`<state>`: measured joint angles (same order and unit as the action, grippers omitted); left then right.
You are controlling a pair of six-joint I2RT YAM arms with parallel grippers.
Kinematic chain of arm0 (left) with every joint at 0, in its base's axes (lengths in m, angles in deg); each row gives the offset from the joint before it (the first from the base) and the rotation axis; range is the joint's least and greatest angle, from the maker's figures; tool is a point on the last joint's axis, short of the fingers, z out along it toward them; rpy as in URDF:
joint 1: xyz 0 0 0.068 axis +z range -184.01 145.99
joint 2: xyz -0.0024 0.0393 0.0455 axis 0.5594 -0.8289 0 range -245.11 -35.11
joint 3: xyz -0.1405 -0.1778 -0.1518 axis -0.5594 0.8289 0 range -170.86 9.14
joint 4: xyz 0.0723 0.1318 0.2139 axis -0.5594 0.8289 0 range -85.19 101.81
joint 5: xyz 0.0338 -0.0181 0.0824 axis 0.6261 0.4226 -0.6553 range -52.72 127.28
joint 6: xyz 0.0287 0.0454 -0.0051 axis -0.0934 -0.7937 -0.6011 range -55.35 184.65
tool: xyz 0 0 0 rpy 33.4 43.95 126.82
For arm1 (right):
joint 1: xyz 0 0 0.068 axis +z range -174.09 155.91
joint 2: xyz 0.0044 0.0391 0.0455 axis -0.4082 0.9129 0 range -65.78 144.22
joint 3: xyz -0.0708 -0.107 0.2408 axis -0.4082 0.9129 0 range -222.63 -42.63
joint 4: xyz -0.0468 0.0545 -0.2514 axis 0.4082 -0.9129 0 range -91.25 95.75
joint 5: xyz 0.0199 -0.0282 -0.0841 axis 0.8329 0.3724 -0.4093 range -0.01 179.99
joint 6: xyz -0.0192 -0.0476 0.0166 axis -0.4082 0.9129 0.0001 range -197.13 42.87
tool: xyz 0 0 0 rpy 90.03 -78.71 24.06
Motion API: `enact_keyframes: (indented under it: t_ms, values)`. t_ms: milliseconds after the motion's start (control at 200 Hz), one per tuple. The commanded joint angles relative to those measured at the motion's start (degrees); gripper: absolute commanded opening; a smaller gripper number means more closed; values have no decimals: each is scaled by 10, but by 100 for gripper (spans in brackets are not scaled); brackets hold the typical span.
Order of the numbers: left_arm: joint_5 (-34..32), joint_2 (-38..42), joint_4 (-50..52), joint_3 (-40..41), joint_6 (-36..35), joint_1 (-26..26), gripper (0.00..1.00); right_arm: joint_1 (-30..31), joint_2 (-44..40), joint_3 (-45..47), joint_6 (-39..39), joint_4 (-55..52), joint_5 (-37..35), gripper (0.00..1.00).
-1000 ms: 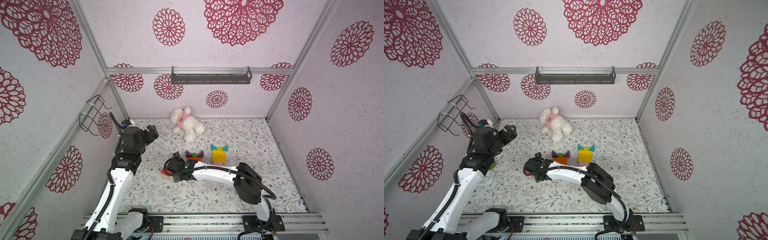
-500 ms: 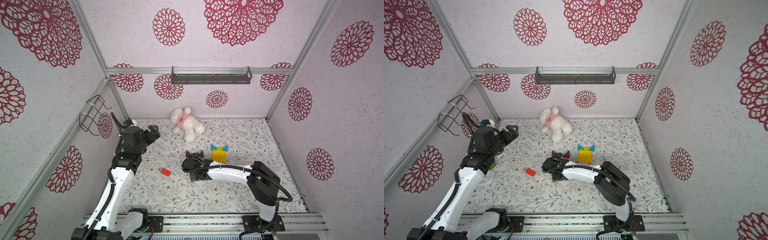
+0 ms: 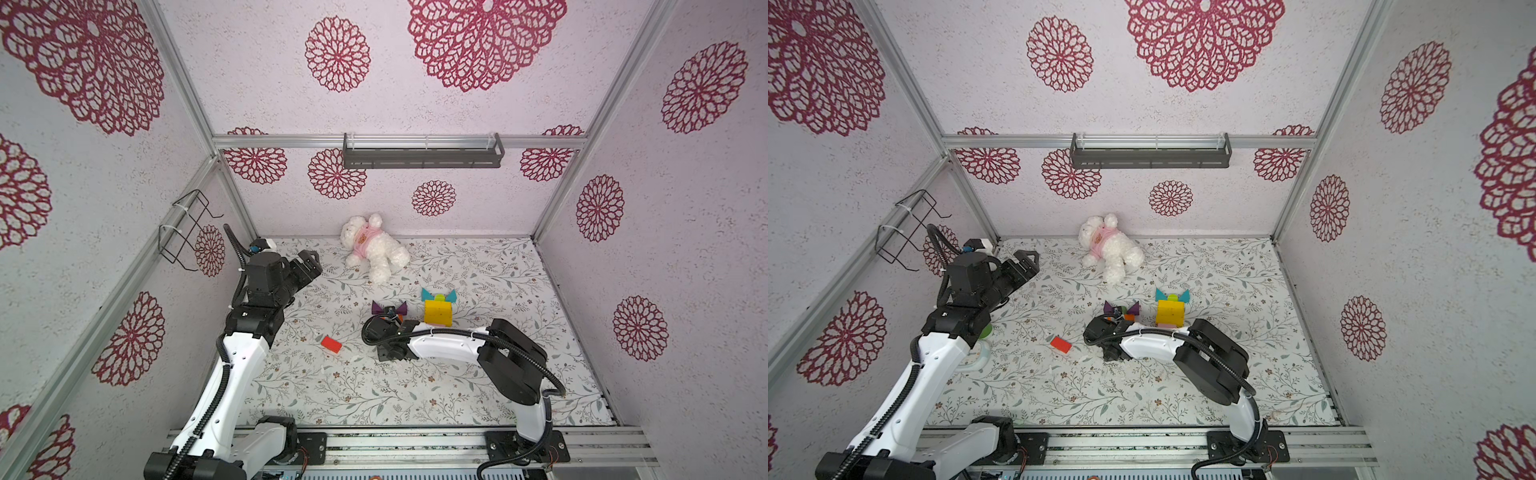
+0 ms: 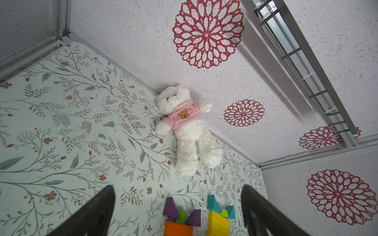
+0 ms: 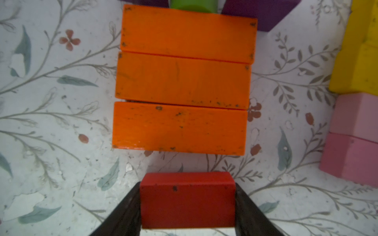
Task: Assemble a carrot with building blocks
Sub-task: Assemble the building block at the center of the board.
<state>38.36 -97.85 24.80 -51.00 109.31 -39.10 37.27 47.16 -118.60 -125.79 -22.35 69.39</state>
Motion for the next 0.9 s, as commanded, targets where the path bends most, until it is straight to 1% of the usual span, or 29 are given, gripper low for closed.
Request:
enact_keyframes:
  t_ms: [0, 110, 255, 450, 566, 716, 896]
  values:
    - [5, -3, -19, 2, 6, 2, 97, -2, 5, -6, -12, 10, 0, 66]
    - [10, -7, -20, 3, 10, 1, 97, -4, 14, -11, -19, 10, 3, 68]
    - [10, -6, -19, 3, 11, -4, 97, -2, 17, -22, -18, 4, 7, 79]
    - [3, -1, -19, 3, 9, -5, 98, -2, -27, -7, -5, 3, 15, 80]
    - [3, -1, -18, 3, 11, -5, 97, -2, -46, -13, 28, -17, 41, 85]
    - [4, 0, -18, 3, 11, -6, 97, -7, -68, 0, 51, -35, 52, 85]
    - [9, -5, -20, 3, 9, -7, 98, -14, -84, 19, 96, -53, 55, 77]
